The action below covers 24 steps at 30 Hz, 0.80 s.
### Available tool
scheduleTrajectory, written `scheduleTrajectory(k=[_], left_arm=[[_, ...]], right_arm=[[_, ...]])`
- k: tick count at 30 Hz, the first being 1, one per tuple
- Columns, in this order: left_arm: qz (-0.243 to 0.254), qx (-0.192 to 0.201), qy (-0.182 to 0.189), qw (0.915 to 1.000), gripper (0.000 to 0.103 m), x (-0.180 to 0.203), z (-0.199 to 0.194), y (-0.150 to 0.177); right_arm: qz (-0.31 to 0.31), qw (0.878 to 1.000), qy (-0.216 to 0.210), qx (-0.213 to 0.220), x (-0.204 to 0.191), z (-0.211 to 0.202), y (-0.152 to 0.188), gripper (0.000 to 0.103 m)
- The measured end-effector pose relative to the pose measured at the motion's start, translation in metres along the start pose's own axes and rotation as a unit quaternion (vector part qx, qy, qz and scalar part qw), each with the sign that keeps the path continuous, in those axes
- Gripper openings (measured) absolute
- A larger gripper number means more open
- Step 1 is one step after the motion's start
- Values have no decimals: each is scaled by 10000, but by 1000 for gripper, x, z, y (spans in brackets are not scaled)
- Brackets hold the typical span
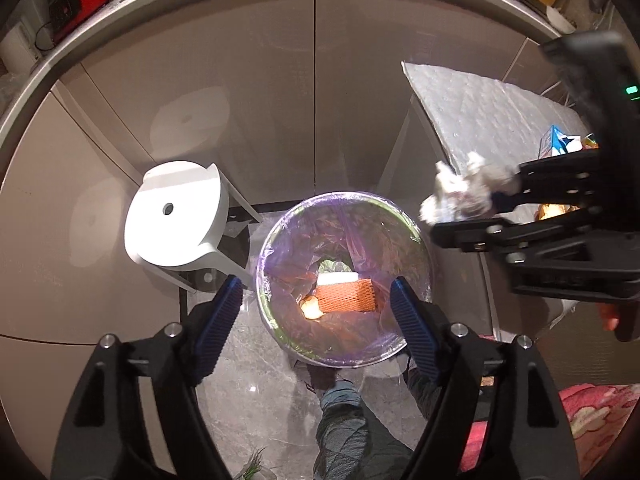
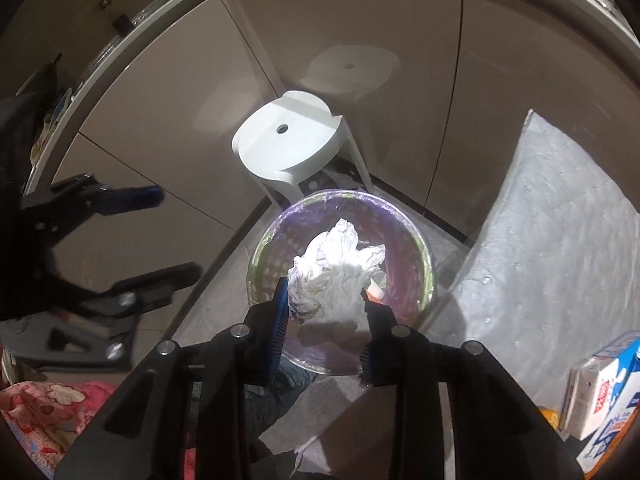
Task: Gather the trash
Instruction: 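Release the crumpled tissue into the bin with the right gripper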
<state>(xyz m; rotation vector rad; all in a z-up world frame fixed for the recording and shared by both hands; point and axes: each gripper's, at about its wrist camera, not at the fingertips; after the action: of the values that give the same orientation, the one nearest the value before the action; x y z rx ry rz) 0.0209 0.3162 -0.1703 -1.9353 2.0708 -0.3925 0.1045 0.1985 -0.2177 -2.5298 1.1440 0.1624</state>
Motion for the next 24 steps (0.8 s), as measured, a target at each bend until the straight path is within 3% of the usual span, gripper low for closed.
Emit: scheduleTrajectory(k=[7, 8, 11, 16, 21, 24], left_arm=[[-22, 56, -223, 9997, 81, -8, -20, 6], [-23, 39, -235, 9997, 81, -9, -20, 6], [-35, 13, -259, 9997, 81, -13, -19, 6], [-50, 54, -229, 9997, 81, -15, -22, 4], [55, 143, -196, 9997, 81, -5, -27, -4], [180, 229, -129, 9995, 82, 7, -32, -12]], right_arm=[[-20, 9990, -191, -396, -13, 60, -10, 34], [-7, 9990, -184, -420, -14, 64, -12, 39], [163, 9987, -204, -435, -12, 69, -14, 71], [292, 9991, -205, -248, -6, 53, -17, 76], [426, 9987, -74, 284, 7, 6, -17, 77], [637, 9951, 139, 749, 24, -42, -7, 89]])
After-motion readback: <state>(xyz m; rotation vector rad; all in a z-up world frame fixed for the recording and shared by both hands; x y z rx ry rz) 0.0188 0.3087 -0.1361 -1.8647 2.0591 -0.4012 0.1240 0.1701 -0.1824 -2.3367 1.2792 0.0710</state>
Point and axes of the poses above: each gripper's, at about its wrist camera, not at the fingertips, and z roughly the way its jaws point, x to its right, y to its underside, and after that the axes turned 4 degrees about z, right-handed
